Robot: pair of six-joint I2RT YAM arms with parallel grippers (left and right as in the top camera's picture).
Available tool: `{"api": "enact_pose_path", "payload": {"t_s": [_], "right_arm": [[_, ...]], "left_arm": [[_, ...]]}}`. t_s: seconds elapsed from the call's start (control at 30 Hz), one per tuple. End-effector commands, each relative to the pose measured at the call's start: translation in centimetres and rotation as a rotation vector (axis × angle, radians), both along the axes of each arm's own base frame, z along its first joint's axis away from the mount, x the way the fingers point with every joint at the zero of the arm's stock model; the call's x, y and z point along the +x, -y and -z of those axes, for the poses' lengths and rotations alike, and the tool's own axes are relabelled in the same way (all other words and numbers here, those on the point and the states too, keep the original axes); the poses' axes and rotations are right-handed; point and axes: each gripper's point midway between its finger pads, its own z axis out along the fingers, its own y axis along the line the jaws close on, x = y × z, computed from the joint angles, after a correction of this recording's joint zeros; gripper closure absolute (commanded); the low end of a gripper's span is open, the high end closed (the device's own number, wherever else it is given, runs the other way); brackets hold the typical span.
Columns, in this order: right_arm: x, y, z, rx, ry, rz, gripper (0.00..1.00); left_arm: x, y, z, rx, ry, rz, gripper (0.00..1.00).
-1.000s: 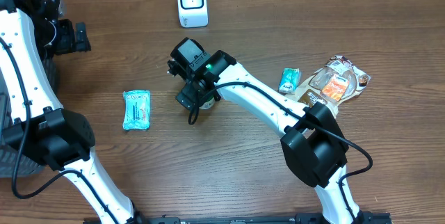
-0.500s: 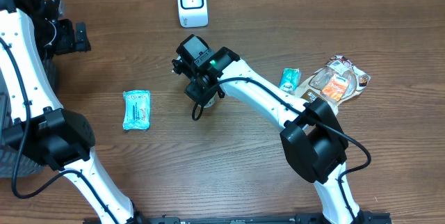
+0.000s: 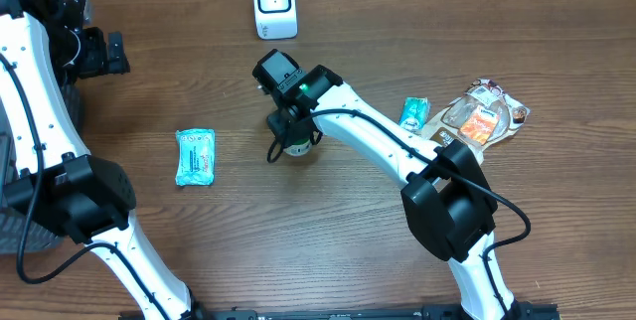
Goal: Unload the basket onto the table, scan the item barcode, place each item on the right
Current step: 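Lower the right gripper around the jar lid and grasp it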
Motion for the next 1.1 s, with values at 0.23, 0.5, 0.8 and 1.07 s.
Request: {"api": "enact_pose_path", "payload": {"t_s": [0.23,0.5,0.8,1.07], "right_arm": [[-0.5,-1.8,-0.7,0.264,-0.202,0.798,0.59],[0.0,-1.6,-0.8,0.299,-0.203,0.977,0.54],[2.1,1.7,-0.9,0.205,0.010,1.030,0.52],[2.0,3.9,-1.0,0.112,0.084,1.039,0.36]], "left_arm": [[0.2,0.3,-1.2,0.011,0.036,0.016,0.00],[0.2,0.3,-1.2,0.011,0.036,0.016,0.01],[0.2,0.3,-1.2,0.011,0.036,0.016,0.01],[0.2,0.3,-1.2,0.011,0.036,0.016,0.00]]}}
